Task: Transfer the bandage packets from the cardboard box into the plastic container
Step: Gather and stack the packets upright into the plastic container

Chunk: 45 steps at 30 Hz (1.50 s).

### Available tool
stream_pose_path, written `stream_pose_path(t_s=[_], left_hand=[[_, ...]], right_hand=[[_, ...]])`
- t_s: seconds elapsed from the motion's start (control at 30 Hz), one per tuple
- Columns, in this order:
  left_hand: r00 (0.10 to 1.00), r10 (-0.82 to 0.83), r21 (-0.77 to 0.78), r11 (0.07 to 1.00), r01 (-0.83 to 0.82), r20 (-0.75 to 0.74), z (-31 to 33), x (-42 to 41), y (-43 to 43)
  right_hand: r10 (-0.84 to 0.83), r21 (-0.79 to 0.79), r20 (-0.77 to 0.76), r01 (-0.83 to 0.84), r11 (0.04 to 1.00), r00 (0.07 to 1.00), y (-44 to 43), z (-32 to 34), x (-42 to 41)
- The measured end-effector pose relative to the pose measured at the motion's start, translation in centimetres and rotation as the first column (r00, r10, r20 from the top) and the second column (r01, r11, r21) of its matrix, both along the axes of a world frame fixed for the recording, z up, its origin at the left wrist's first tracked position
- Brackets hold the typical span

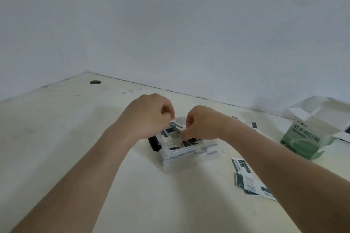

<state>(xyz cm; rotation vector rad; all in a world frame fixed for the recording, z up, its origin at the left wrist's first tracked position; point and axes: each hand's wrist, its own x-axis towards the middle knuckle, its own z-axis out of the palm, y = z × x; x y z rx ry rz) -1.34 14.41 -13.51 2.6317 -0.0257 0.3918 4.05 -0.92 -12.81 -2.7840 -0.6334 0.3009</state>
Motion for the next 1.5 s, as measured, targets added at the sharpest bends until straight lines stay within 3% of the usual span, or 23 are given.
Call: stream_pose_path(t_s=[0.13, 0.43, 0.7, 1.13, 1.23, 1.4, 1.5], left_hand=[[0.988, -0.092, 0.164, 0.980, 0.112, -0.127, -0.4, -1.2, 0.0], [0.991, -0.024, 0.271, 0.961, 0.059, -0.131, -2.1, -0.9, 0.4], [0.992, -0.008, 0.185, 0.982, 0.031, -0.125, -2.5, -0.8, 0.8], [0.990, -0.139, 0.240, 0.961, 0.138, -0.015, -2.9, -0.6, -0.3], [0.985, -0.168, 0.233, 0.960, 0.156, 0.032, -2.9, -0.6, -0.3], [0.914, -0.243, 0.118, 0.969, 0.215, 0.326, -1.7, -1.6, -2.0], [0.868, -0.350, 0.083, 0.935, 0.344, 0.351, -0.6, -2.6, -4.6]], right_hand=[[0.008, -0.067, -0.012, -0.009, 0.998, 1.000, 0.6, -0.8, 0.4], [0.037, -0.072, 0.010, -0.036, 0.997, 0.999, 1.4, -0.6, 0.4], [0.029, -0.079, 0.026, -0.027, 0.997, 0.999, 1.7, -0.9, 0.4], [0.061, -0.159, 0.136, -0.039, 0.986, 0.989, 2.2, -1.0, -0.4], [0.044, -0.083, 0.160, -0.031, 0.996, 0.986, 1.8, -0.2, -0.7], [-0.080, 0.200, 0.174, 0.044, 0.979, 0.981, -2.9, 3.5, -1.3], [-0.139, 0.218, 0.138, 0.107, 0.970, 0.981, -7.9, 3.7, -1.0]])
